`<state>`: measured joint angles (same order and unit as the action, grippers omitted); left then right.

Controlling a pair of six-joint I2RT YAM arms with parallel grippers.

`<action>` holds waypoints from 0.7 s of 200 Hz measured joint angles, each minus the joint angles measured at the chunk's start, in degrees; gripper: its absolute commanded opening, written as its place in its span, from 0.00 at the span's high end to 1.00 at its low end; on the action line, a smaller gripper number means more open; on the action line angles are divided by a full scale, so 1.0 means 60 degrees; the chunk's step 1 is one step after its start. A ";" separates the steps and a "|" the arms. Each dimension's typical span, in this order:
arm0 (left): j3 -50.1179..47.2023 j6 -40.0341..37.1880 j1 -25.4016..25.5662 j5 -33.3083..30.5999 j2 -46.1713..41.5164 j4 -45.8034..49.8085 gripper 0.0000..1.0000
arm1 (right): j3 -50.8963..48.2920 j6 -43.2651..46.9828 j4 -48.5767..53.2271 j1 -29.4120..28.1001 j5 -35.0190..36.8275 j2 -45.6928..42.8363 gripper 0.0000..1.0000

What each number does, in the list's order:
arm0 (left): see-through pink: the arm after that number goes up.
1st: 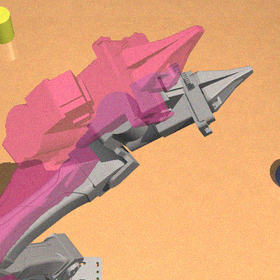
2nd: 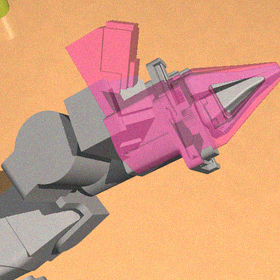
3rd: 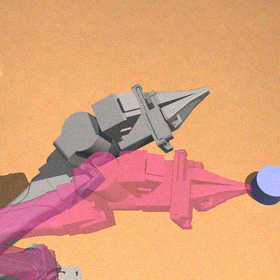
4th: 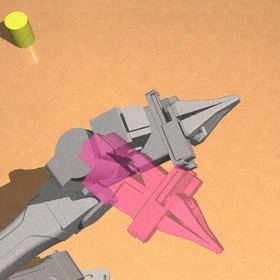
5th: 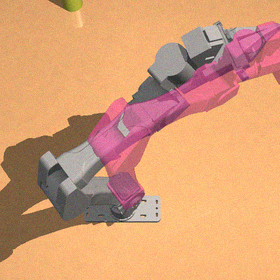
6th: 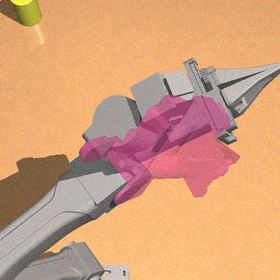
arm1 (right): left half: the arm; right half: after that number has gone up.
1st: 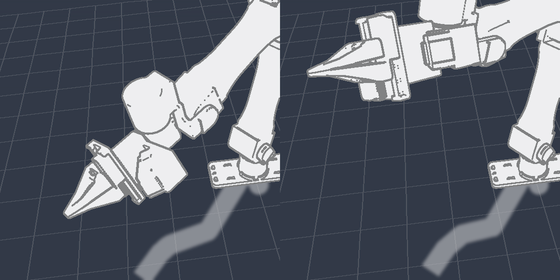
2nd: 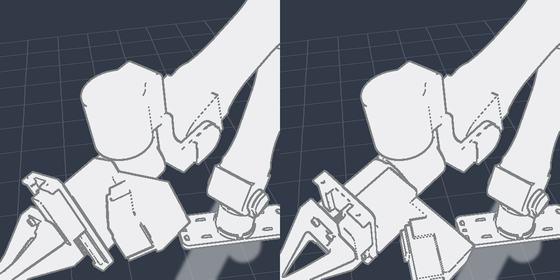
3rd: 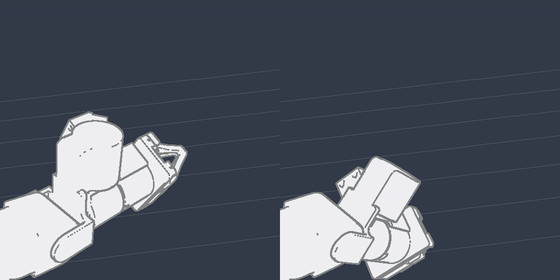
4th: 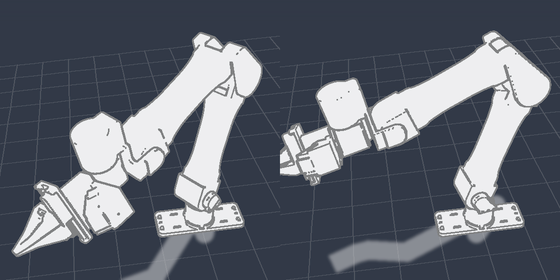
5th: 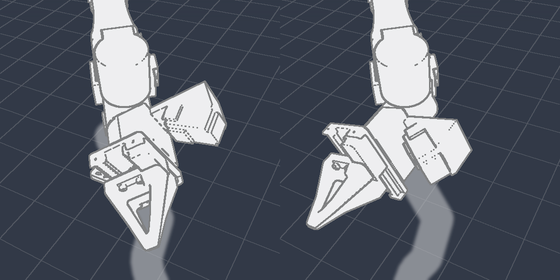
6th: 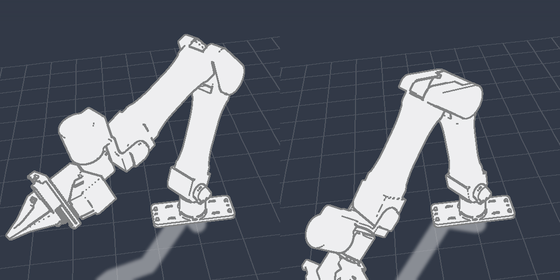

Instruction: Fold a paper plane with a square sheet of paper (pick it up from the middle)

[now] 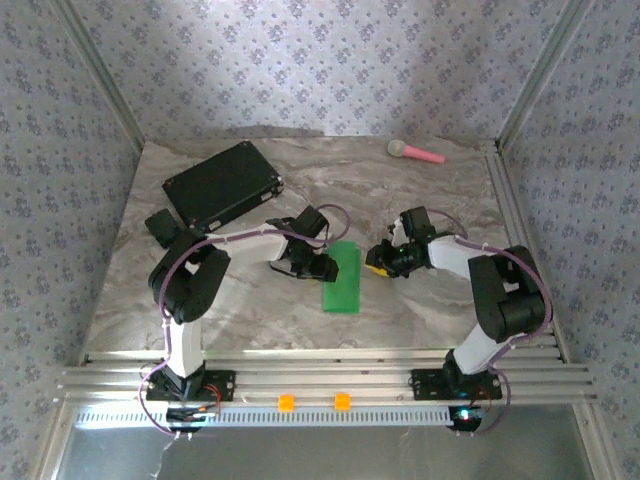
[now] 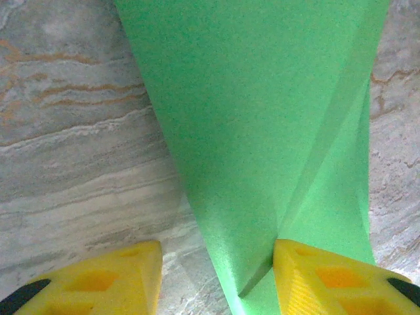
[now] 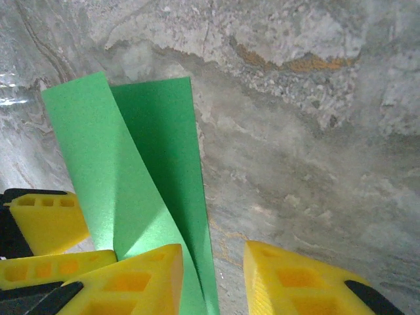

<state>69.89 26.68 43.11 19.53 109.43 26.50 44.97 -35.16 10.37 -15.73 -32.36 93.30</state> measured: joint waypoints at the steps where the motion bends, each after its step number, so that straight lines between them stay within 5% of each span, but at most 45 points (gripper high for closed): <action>1: 0.0004 -0.0015 0.0000 0.0004 0.0004 0.0007 0.51 | 0.0000 0.0000 -0.0004 0.0000 0.0000 0.0000 0.68; 140: 0.1344 -0.0765 -0.0040 0.0175 0.0849 0.1537 0.45 | -0.0098 -0.0273 -0.0324 -0.0237 0.0040 0.0000 0.73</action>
<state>77.95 22.09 42.87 20.58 114.52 35.73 44.38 -36.80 8.43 -17.15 -32.12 93.30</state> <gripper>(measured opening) 0.546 0.296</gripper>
